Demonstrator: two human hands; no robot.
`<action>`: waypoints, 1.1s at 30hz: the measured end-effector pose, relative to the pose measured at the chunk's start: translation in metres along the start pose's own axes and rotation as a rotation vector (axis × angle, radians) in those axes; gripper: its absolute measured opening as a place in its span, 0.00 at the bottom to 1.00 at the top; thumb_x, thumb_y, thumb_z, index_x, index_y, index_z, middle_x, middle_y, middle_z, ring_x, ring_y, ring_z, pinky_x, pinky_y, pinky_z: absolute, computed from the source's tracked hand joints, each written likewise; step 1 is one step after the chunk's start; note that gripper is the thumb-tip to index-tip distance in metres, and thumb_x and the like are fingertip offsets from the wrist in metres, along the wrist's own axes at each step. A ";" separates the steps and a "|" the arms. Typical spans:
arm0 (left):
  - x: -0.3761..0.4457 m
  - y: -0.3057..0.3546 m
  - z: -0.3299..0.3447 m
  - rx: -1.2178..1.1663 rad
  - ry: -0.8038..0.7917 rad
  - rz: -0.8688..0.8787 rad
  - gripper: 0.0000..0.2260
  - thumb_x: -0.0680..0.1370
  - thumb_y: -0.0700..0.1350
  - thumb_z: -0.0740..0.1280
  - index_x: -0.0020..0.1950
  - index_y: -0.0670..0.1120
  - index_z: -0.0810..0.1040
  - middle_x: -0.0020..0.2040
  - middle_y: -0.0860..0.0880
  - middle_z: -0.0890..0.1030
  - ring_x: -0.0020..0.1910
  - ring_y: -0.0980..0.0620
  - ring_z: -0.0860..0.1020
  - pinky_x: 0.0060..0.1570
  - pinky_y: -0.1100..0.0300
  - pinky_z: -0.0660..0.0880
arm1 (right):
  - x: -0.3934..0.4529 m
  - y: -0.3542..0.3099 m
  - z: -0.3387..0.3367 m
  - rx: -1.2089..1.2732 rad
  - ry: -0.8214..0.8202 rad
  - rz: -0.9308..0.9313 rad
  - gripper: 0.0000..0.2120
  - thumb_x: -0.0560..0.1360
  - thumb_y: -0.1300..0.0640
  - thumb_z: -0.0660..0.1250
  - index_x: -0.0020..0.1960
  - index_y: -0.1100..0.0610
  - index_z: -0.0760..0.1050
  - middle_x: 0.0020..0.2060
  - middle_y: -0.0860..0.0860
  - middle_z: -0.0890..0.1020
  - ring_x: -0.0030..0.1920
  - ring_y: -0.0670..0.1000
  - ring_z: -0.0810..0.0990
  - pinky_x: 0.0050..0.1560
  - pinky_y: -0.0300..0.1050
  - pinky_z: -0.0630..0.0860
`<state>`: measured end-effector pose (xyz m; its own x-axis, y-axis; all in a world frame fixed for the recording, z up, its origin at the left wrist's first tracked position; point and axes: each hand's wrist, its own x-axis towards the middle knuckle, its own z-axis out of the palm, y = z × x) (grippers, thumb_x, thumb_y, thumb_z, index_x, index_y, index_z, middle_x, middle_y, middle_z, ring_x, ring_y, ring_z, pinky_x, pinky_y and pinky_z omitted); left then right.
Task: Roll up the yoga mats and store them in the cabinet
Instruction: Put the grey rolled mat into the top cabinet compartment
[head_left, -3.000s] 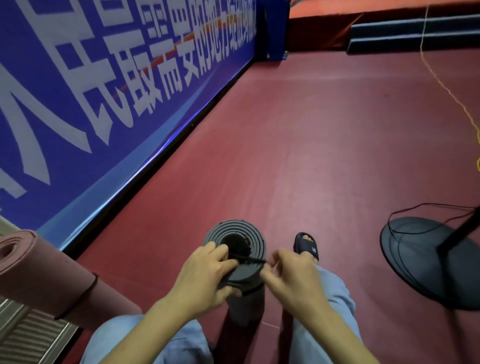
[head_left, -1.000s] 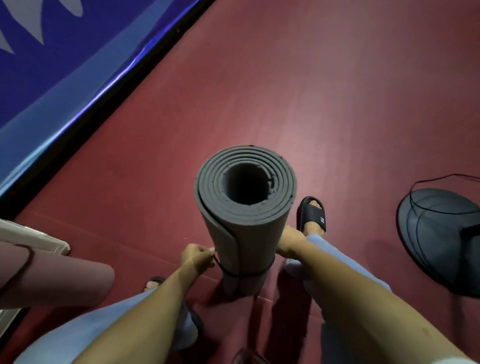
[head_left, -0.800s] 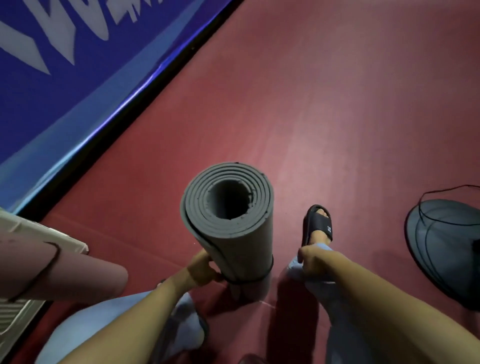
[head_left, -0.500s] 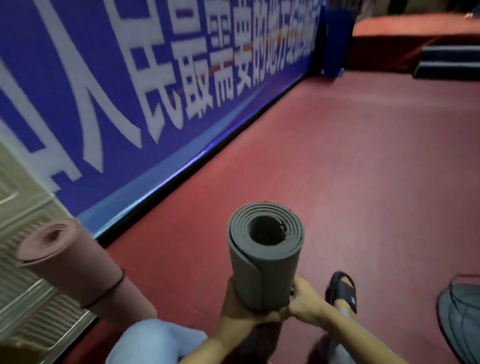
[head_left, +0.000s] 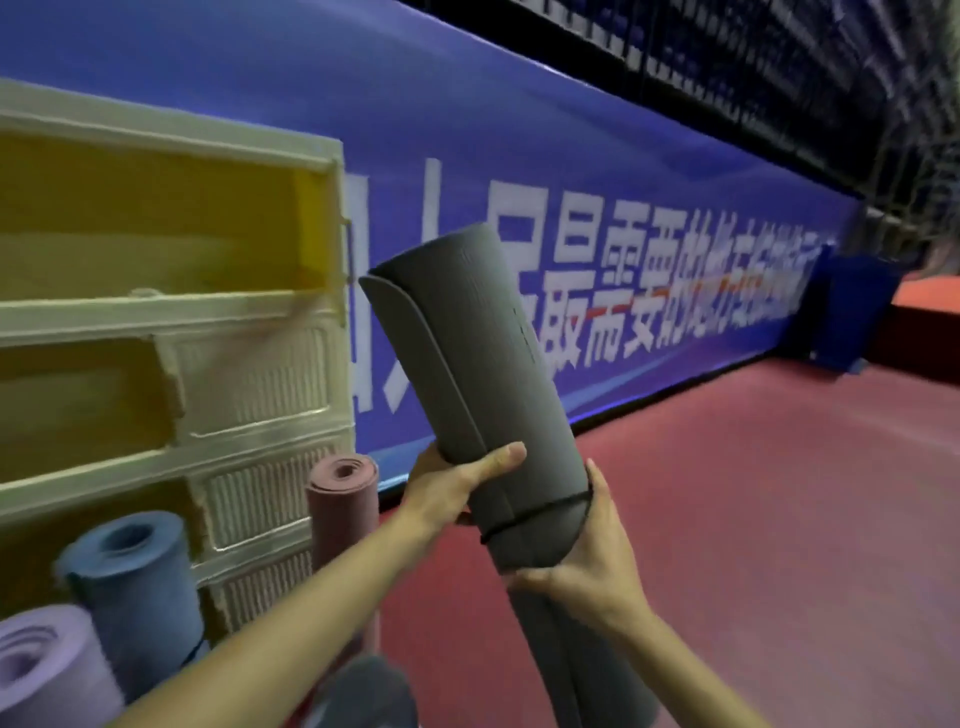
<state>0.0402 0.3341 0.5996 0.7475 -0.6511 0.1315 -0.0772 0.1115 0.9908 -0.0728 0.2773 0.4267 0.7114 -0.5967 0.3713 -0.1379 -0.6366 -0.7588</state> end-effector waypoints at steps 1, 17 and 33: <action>-0.052 -0.023 -0.071 0.024 -0.048 -0.064 0.35 0.55 0.65 0.83 0.58 0.53 0.84 0.50 0.51 0.88 0.50 0.48 0.87 0.51 0.38 0.83 | 0.003 -0.023 -0.001 -0.024 -0.012 -0.028 0.65 0.43 0.36 0.85 0.74 0.35 0.57 0.61 0.37 0.77 0.58 0.43 0.80 0.52 0.48 0.81; -0.156 -0.044 -0.270 -0.152 0.535 -0.114 0.52 0.44 0.64 0.86 0.64 0.46 0.76 0.54 0.44 0.87 0.53 0.41 0.85 0.52 0.43 0.82 | 0.034 -0.209 0.078 0.103 -0.661 -0.228 0.68 0.42 0.28 0.83 0.72 0.32 0.46 0.57 0.39 0.80 0.54 0.40 0.80 0.55 0.42 0.80; -0.094 0.051 -0.427 -0.119 0.720 -0.156 0.51 0.62 0.63 0.82 0.76 0.41 0.66 0.68 0.40 0.77 0.62 0.35 0.77 0.55 0.34 0.76 | 0.091 -0.328 0.193 -0.357 -0.721 -0.362 0.81 0.50 0.29 0.82 0.78 0.46 0.24 0.79 0.54 0.63 0.72 0.59 0.70 0.68 0.56 0.73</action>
<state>0.2480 0.7210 0.6233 0.9943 -0.0181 -0.1052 0.1068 0.1653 0.9804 0.1702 0.5258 0.6066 0.9982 0.0478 0.0368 0.0586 -0.9134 -0.4028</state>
